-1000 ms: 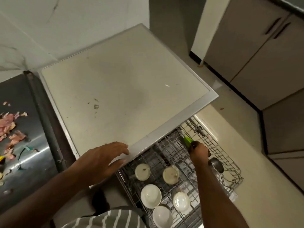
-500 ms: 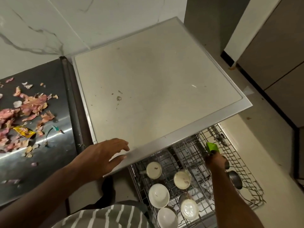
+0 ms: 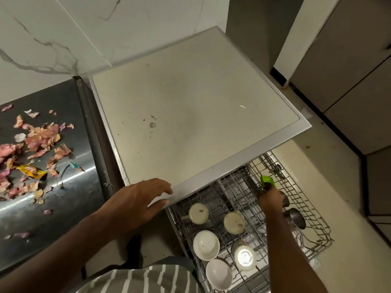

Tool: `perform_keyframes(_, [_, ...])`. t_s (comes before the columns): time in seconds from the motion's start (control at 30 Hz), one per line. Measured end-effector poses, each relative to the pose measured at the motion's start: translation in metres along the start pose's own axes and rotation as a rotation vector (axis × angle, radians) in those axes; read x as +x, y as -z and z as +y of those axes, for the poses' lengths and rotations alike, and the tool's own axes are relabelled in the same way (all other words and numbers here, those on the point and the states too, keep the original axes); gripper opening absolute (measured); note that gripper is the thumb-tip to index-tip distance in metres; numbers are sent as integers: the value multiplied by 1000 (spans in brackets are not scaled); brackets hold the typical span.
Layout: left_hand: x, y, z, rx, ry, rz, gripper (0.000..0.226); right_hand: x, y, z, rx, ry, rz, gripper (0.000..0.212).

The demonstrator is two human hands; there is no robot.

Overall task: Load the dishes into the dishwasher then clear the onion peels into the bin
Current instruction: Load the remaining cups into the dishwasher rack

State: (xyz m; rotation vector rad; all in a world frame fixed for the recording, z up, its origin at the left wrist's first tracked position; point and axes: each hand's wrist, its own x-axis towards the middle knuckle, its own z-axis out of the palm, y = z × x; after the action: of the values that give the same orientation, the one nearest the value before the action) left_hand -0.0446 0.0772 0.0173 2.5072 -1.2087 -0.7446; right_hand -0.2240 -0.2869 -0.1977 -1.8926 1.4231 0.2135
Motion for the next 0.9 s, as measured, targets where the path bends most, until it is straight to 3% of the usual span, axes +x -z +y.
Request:
perform_keyframes(0.27, [-14, 6, -19, -40, -100, 80, 26, -78, 13, -59, 79, 190, 188, 39])
perform_keyframes(0.47, [-38, 21, -60, -102, -106, 221, 25, -166, 8, -135, 231, 322, 454, 19])
perform_keyframes(0.57, [-64, 37, -94, -140, -80, 299, 32, -208, -10, -179, 243, 474, 554, 15])
perform_keyframes(0.8, [-148, 57, -205, -172, 128, 435, 28, -308, -104, -288, 229, 891, 183, 20])
perform_keyframes(0.9, [-192, 57, -252, -200, 239, 511, 26, -341, -168, -313, 101, 1000, 31, 30])
